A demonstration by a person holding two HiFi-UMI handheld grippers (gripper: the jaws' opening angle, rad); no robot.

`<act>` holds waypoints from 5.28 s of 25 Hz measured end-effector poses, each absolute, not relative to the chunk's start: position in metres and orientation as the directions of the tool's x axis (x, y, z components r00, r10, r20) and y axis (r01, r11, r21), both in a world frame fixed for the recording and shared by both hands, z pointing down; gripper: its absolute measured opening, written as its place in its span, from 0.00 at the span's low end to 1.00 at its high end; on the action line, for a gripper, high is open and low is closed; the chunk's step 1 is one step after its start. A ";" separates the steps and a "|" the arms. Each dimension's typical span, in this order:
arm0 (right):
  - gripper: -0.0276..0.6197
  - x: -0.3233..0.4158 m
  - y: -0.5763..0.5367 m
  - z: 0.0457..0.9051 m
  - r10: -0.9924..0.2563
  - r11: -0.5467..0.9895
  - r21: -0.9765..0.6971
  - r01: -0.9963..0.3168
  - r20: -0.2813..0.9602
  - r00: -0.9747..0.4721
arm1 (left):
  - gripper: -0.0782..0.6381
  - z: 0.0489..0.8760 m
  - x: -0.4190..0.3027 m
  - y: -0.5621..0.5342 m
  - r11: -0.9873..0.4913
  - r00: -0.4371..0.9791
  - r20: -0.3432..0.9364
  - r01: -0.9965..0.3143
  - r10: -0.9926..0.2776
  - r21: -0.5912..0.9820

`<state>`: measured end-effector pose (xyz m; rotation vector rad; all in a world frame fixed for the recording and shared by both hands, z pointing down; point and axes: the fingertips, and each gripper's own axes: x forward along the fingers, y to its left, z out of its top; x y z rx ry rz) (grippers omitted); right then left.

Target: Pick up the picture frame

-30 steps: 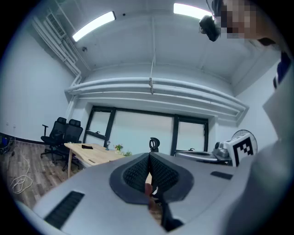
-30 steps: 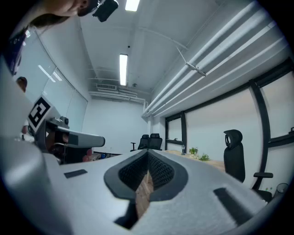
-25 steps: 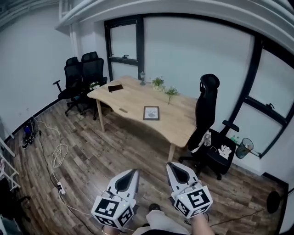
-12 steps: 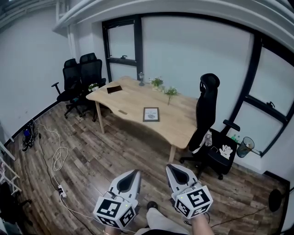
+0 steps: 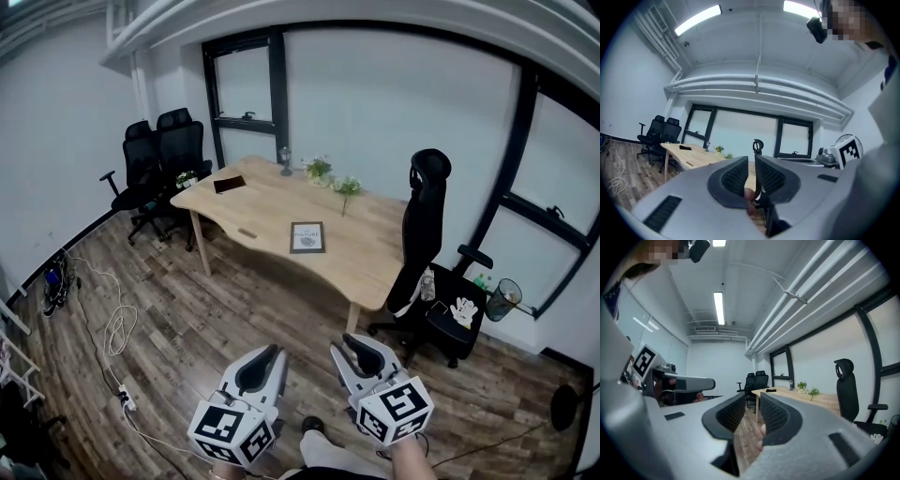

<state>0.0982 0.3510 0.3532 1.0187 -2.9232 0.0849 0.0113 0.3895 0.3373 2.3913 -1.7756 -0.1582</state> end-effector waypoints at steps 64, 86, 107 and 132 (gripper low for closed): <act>0.29 0.059 0.094 0.396 -0.610 0.780 -0.046 -0.624 0.167 -0.775 | 0.37 0.374 -0.019 0.129 -0.304 0.340 0.133 -0.923 -0.931 0.234; 0.29 0.012 -0.003 0.400 -0.627 0.766 -0.023 -0.643 0.199 -0.754 | 0.37 0.381 -0.059 0.029 -0.339 0.382 0.147 -0.906 -0.912 0.254; 0.29 -0.030 -0.086 0.393 -0.696 0.705 0.012 -0.710 0.209 -0.687 | 0.37 0.379 -0.104 -0.058 -0.414 0.459 0.139 -0.872 -0.878 0.262; 0.29 -0.051 -0.148 0.419 -0.733 0.653 0.020 -0.757 0.269 -0.624 | 0.36 0.416 -0.130 -0.124 -0.448 0.519 0.194 -0.837 -0.833 0.314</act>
